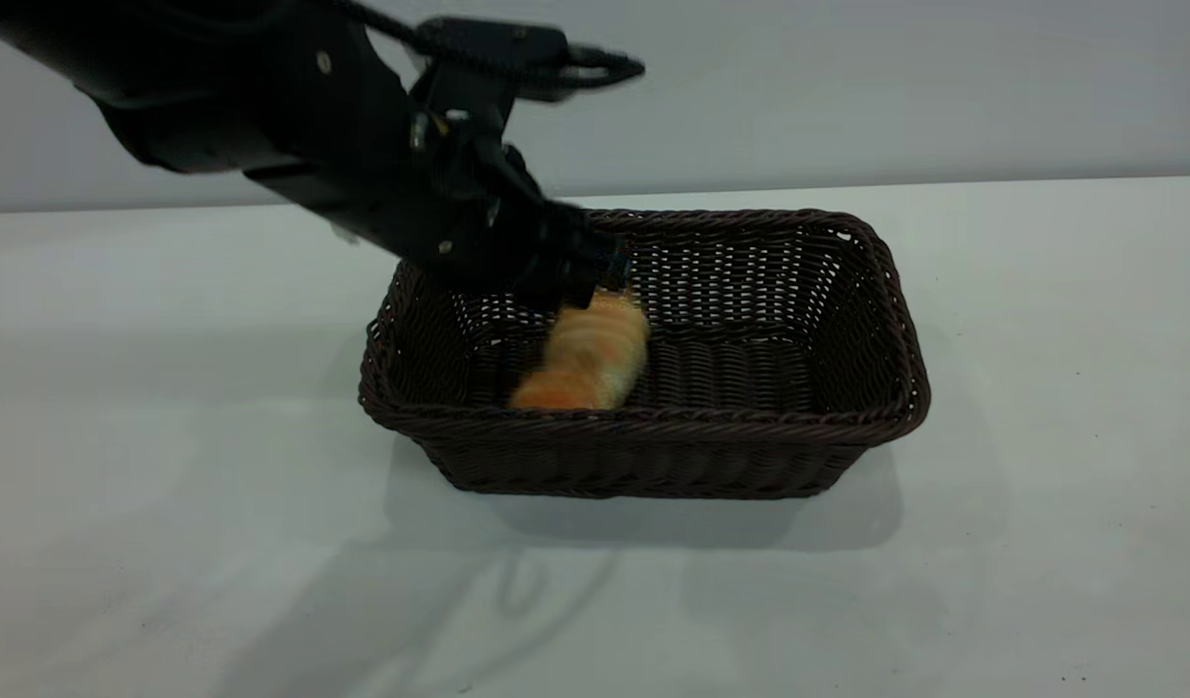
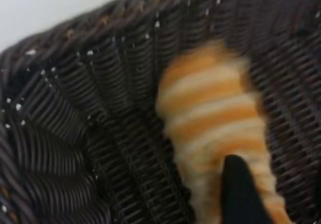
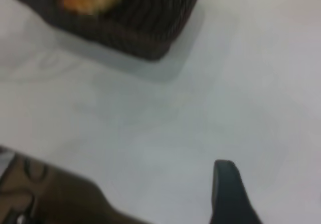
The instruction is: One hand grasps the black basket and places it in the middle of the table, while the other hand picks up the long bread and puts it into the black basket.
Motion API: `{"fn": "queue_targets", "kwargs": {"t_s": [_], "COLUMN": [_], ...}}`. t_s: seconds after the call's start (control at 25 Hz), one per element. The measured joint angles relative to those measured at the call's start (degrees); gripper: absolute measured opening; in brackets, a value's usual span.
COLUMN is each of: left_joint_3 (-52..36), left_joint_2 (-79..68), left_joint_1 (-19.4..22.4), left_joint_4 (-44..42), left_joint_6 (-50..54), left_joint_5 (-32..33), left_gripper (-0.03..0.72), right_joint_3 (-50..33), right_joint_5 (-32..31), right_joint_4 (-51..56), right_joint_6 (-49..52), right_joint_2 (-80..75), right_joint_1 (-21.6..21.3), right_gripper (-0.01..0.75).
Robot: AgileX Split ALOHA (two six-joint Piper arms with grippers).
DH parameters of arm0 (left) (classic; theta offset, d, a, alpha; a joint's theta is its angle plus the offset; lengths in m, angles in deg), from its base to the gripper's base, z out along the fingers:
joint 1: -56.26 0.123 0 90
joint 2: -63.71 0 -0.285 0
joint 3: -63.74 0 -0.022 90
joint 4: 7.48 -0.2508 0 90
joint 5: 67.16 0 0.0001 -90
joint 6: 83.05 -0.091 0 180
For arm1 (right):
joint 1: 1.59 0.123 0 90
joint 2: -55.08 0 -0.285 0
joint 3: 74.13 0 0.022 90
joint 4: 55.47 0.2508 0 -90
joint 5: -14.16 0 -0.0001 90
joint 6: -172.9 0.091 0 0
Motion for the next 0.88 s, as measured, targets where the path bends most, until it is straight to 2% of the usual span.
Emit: {"fn": "queue_targets", "kwargs": {"t_s": [0.08, 0.2, 0.4, 0.56, 0.88], "left_joint_3": [0.0, 0.0, 0.0, 0.0, 0.0], "left_joint_2": [2.55, 8.75, 26.08, 41.19, 64.0], "left_joint_1": [0.06, 0.36, 0.85, 0.85, 0.85], "left_joint_4": [1.18, 1.37, 1.23, -3.03, -20.28], "left_joint_6": [-1.18, -5.71, -12.48, -12.32, 7.23], "left_joint_5": [2.37, 8.5, 25.09, 38.8, 69.88], "left_gripper": [0.568, 0.646, 0.634, 0.59, 0.58], "right_joint_3": [0.0, 0.0, 0.0, 0.0, 0.0], "right_joint_5": [-0.19, -0.24, -0.24, -0.24, -0.24], "right_joint_4": [-0.07, -0.1, -0.1, -0.1, -0.1], "right_joint_6": [0.02, 0.02, 0.02, 0.02, 0.02], "right_joint_2": [0.4, 0.4, 0.4, 0.44, 0.51], "right_joint_1": [0.0, 0.0, 0.0, 0.0, 0.0], "right_gripper": [0.443, 0.442, 0.442, 0.442, 0.442]}}
